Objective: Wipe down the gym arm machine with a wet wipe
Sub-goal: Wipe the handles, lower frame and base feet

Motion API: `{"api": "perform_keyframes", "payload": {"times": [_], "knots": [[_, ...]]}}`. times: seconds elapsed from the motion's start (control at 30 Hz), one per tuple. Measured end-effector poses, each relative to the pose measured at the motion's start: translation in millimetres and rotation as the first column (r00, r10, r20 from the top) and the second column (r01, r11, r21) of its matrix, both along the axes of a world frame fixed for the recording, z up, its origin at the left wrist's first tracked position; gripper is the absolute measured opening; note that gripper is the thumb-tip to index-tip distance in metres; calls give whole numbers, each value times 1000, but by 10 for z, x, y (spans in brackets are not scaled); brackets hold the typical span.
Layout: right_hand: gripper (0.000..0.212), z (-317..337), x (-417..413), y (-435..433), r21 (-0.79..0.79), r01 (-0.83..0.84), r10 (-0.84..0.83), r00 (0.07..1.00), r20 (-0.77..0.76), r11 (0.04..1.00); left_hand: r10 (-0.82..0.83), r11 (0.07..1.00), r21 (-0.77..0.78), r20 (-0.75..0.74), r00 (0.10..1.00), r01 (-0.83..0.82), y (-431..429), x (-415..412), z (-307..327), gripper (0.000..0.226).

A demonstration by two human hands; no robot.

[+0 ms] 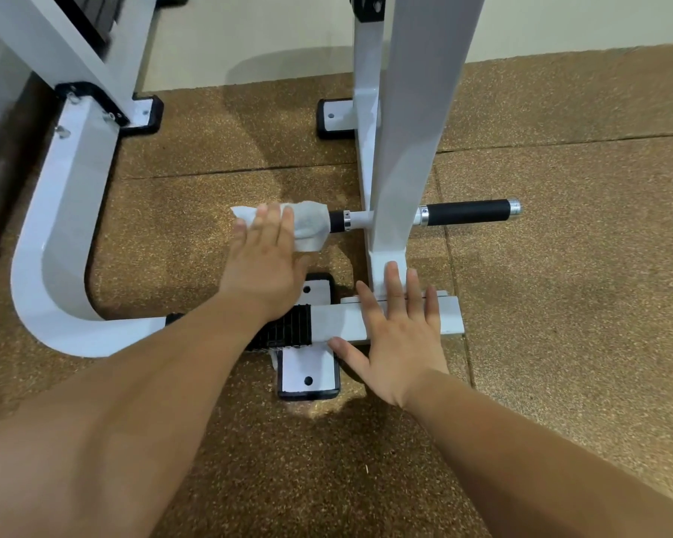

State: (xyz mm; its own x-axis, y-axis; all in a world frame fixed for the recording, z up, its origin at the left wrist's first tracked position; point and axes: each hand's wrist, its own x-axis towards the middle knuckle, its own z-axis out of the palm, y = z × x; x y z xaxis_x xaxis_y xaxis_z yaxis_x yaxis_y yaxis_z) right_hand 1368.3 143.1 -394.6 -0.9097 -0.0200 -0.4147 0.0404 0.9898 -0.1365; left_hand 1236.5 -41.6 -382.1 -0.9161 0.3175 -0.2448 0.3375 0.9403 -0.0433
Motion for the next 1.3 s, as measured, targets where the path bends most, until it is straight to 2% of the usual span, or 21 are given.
{"api": "perform_keyframes", "payload": {"times": [0.17, 0.3, 0.47, 0.67, 0.8, 0.97, 1.07, 1.13, 1.3], "knots": [[98, 5, 4, -1, -5, 9, -9, 1000, -15, 1000, -156, 988, -15, -13, 988, 155, 444, 108, -6, 78], [97, -1, -1, 3, -8, 3, -3, 1000, -8, 1000, -133, 991, -28, -24, 991, 133, 268, 71, -57, 78], [98, 11, -1, 12, 2, -7, 7, 1000, 1, 1000, -20, 999, -34, -15, 1000, 20, -125, -4, -82, 80], [98, 3, -1, 2, -7, 4, -4, 1000, -13, 1000, -85, 996, 15, -26, 996, 85, 546, 111, -80, 82], [98, 10, 1, 12, -15, 4, -4, 1000, -7, 1000, -116, 993, 18, -54, 992, 117, 431, 52, -63, 78], [100, 5, 7, 14, 8, -10, 10, 1000, 1, 1000, 76, 996, 48, 7, 997, -76, 156, -92, 83, 69], [103, 35, -1, -3, -3, 5, -5, 1000, 7, 1000, -21, 989, 143, -34, 999, 26, 531, 19, 141, 64], [105, 57, -8, 9, -28, 10, -10, 1000, 29, 1000, -74, 979, 192, 5, 997, 72, 688, 62, 155, 64], [112, 89, -36, 42, -73, 5, 2, 995, 95, 997, -164, 985, 61, 35, 986, 162, 255, -110, 232, 70]]}}
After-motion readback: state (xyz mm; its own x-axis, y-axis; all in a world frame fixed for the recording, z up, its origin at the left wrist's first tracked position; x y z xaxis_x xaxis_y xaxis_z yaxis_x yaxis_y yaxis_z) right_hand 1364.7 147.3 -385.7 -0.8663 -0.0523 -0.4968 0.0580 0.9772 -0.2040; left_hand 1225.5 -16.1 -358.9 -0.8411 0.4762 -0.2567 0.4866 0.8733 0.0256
